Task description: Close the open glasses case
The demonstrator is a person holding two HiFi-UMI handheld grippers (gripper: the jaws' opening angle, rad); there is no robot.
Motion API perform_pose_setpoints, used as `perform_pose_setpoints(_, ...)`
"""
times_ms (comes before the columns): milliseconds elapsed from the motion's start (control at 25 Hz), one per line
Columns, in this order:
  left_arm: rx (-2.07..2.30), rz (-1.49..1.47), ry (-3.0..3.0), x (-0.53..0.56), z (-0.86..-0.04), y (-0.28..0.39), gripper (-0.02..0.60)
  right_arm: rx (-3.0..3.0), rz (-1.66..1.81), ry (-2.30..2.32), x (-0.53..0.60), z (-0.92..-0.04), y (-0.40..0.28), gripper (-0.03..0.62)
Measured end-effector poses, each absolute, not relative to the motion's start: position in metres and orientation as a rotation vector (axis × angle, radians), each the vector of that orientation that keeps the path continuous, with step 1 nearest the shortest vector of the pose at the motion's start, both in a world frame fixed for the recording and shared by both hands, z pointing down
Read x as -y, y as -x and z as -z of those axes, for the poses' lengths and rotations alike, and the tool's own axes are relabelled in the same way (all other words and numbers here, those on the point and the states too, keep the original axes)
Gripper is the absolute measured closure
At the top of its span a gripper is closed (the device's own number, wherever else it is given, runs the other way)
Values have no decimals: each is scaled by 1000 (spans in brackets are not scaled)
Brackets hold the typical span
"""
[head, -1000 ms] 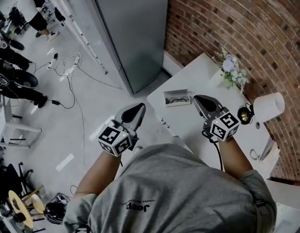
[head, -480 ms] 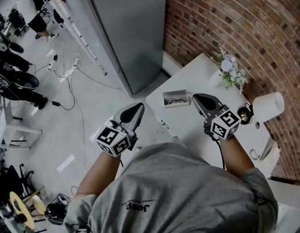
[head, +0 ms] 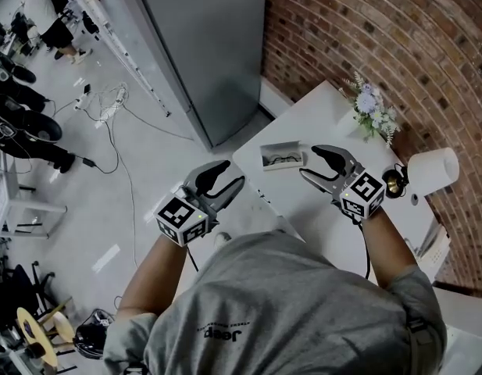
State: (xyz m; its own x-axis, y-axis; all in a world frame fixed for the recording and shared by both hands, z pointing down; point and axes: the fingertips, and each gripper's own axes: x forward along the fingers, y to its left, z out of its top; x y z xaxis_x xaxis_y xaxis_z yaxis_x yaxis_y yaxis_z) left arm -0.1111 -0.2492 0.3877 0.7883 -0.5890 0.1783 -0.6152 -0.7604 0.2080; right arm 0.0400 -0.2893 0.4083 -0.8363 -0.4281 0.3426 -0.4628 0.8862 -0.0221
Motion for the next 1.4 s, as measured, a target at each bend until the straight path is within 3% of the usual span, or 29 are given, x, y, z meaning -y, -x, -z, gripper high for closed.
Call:
perform_pose_setpoints(200,861,-266,-2779,264,-415,102,378,2628,-80,-592,305,-438,-44,312)
perform_pose_setpoints(1080,646,-812,-2844,355,-619,37,184,2298,14,-321,379,-638,-54,160)
perform_pose_setpoints(1400,575,-1007,-2852,368,-673,20,147,2228,52,-221,393,-680,-47,129)
